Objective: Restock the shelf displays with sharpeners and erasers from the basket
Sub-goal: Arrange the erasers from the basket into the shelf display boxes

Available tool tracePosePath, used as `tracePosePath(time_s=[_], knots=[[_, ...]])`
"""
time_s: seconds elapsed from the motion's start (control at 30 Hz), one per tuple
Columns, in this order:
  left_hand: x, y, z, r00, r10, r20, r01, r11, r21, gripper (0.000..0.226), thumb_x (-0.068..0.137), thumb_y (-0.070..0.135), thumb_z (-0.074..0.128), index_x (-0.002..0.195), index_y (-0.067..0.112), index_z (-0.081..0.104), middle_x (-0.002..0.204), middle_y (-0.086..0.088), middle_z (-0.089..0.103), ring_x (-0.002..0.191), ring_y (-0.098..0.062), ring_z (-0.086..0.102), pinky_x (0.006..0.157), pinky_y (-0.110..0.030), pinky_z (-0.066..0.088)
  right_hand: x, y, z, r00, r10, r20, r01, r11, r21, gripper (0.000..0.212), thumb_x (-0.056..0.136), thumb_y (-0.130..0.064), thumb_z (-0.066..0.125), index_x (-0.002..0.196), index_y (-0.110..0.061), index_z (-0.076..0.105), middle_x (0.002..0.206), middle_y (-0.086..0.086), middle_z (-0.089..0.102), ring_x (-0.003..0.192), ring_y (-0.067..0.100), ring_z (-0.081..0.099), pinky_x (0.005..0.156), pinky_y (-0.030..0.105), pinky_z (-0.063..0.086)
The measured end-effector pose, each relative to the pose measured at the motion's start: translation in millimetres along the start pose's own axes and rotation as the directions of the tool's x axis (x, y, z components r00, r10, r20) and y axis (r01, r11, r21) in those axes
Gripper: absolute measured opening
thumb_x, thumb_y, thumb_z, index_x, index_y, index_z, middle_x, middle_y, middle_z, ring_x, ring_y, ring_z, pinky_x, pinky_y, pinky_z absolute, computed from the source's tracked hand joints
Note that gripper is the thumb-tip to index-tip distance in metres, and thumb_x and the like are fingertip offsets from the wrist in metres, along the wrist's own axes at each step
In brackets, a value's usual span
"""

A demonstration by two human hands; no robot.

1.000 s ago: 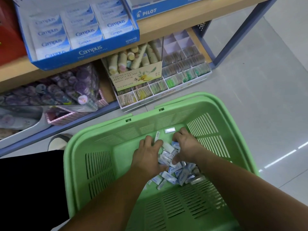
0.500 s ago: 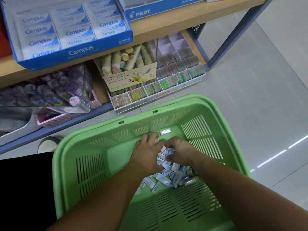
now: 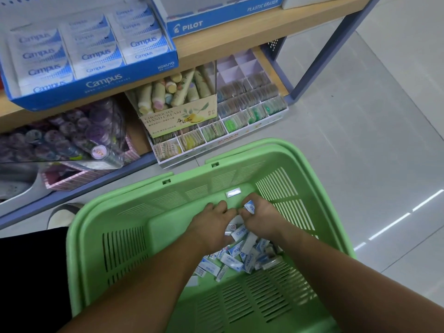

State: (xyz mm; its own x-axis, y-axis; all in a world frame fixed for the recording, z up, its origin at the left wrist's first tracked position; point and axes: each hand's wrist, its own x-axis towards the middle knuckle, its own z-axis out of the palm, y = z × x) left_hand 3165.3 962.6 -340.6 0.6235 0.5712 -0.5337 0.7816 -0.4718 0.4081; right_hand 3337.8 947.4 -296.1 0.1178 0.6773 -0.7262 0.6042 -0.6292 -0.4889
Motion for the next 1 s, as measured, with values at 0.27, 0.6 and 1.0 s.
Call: tracePosePath(time_s=[0.27,0.6,1.0], knots=[[-8.2,-14.3,0.3,0.969,-0.238,-0.061,0.203,0.915,-0.349,0.032,0.095,0.037,0.068,0.119,0.020,0.057,0.116,-0.002,0.061,0.101,-0.025,0.060,0.079,-0.031,0.046,-8.5,-9.0,-9.4,1.000,0.008,0.013,-0.010,0.982,0.186,0.016,0.097,-0.032,0.065,0.102,-0.017,0.062,0.067,-0.004,0.055,0.054,0.011,0.052,0.051,0.022,0.042],[-49.3,-5.2,-52.3,0.931,-0.362,-0.033,0.239,0.677,-0.697,0.022,0.090,0.036,0.076,0.094,0.022,0.060,0.079,-0.009,0.071,0.046,-0.013,0.056,0.044,-0.023,0.041,-46.3,-62.5,-43.9,0.989,-0.046,0.139,0.064,0.990,-0.129,0.053,0.097,-0.046,0.065,0.136,-0.013,0.052,0.088,0.003,0.057,0.059,0.016,0.061,0.046,0.032,0.056],[-150.1,71.0,-223.0,0.962,-0.183,-0.202,-0.087,0.498,-0.863,0.027,0.096,0.022,0.072,0.097,-0.001,0.059,0.077,-0.019,0.071,0.069,-0.025,0.070,0.071,-0.042,0.061,-159.7,-170.0,-151.1,0.973,-0.198,0.119,0.210,0.973,-0.093,0.037,0.096,-0.037,0.070,0.120,-0.013,0.055,0.087,0.005,0.052,0.061,0.019,0.056,0.050,0.027,0.053]])
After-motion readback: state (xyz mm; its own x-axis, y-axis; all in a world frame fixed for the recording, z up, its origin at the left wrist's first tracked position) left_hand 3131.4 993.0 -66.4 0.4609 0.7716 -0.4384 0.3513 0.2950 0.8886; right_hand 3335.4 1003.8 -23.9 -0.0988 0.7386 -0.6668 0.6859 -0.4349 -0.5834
